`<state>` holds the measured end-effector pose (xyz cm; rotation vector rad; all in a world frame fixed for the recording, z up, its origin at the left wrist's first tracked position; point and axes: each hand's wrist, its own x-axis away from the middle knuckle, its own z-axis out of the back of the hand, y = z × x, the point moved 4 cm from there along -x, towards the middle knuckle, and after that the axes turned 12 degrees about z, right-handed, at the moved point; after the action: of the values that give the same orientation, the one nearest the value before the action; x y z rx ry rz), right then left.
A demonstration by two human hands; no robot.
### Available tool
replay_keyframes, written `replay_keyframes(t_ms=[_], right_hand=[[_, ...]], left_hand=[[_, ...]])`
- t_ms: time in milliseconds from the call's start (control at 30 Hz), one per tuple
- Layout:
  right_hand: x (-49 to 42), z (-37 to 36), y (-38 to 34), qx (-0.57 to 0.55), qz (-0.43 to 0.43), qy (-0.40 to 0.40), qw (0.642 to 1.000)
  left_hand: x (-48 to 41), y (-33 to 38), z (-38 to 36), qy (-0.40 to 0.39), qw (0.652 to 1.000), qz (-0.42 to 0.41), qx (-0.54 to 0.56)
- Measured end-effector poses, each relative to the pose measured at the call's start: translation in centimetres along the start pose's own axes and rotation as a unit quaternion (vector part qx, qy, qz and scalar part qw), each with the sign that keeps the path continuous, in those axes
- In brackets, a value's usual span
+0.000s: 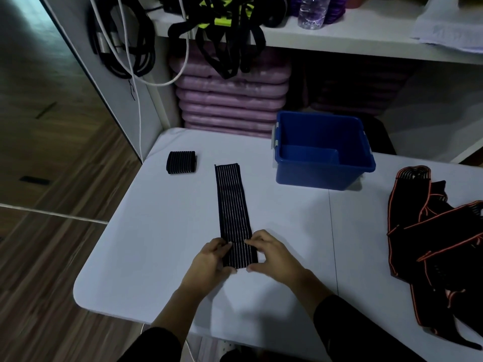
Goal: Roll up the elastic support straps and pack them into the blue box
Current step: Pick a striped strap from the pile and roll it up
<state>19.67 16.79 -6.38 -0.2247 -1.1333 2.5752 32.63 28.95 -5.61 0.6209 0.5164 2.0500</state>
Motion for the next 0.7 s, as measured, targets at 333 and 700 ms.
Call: replay_keyframes(t_ms=[333, 700], right_hand=[[0.2, 0.4, -0.3, 0.059, 0.057, -0.052, 0.995], [-2.8, 1.2, -0.2, -0.066, -0.074, 0.078, 0.992]], left_hand=[[-0.1, 0.4, 1.0, 0.005, 0.993, -0.085, -0.083], [-2.2, -0.1, 1.9, 0.018, 0.986, 0.131, 0.105]])
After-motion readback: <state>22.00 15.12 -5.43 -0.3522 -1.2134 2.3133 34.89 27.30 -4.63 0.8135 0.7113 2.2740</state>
